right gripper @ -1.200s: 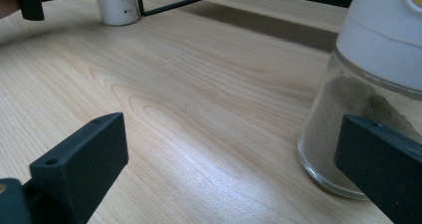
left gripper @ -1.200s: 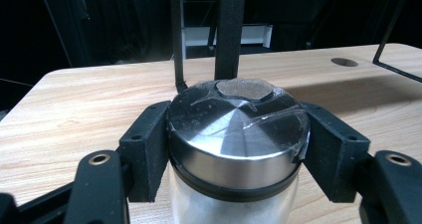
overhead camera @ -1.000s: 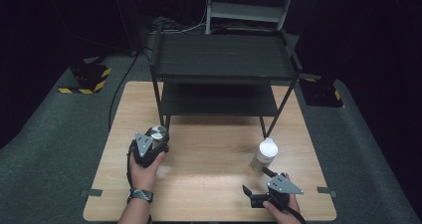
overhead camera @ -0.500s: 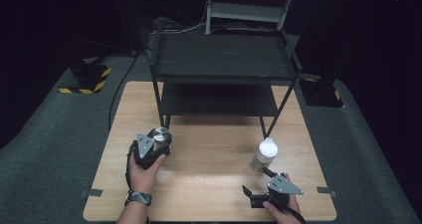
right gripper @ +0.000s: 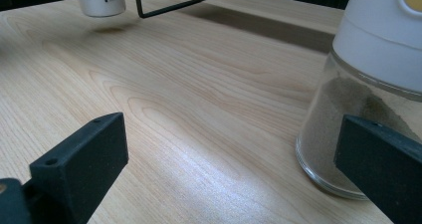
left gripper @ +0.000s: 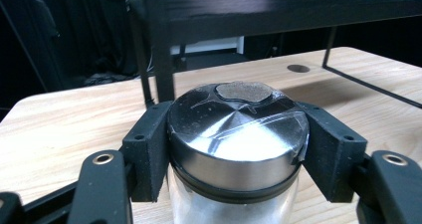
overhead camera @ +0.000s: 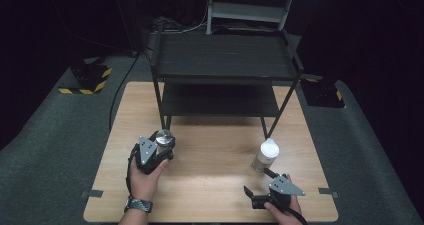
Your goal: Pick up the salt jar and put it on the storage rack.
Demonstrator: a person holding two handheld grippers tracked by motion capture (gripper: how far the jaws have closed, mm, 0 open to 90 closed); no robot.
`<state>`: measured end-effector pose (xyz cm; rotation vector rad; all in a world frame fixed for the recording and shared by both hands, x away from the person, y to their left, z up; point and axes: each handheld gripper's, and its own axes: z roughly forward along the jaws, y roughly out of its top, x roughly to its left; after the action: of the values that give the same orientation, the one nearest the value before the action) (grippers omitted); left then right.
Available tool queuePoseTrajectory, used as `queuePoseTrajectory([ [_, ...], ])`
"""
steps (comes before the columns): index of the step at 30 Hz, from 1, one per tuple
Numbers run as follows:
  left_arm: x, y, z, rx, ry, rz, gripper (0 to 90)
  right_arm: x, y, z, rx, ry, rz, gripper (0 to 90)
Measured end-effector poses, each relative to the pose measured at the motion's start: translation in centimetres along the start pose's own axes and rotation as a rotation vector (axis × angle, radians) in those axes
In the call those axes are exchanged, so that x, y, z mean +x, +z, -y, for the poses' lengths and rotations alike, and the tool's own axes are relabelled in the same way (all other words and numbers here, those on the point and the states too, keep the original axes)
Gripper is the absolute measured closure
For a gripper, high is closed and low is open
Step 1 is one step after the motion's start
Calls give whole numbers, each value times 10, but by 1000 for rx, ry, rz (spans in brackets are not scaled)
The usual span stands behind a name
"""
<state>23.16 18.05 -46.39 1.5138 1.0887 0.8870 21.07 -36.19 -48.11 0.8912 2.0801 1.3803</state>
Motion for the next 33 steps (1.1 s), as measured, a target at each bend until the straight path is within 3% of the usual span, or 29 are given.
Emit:
queuePoseTrajectory([
  [9, -10, -6, -8, -9, 4, 34, 349, 1, 1, -5, 32, -12, -1, 5],
  [17, -19, -11, -19, -25, 31, 63, 349, -1, 0, -5, 34, -4, -4, 5],
  [26, -28, -19, -42, -65, 15, 88, 349, -1, 0, -5, 33, 1, -5, 5],
  [33, -33, -25, -64, -87, 34, 97, 349, -2, 0, -4, 29, 5, -6, 5],
])
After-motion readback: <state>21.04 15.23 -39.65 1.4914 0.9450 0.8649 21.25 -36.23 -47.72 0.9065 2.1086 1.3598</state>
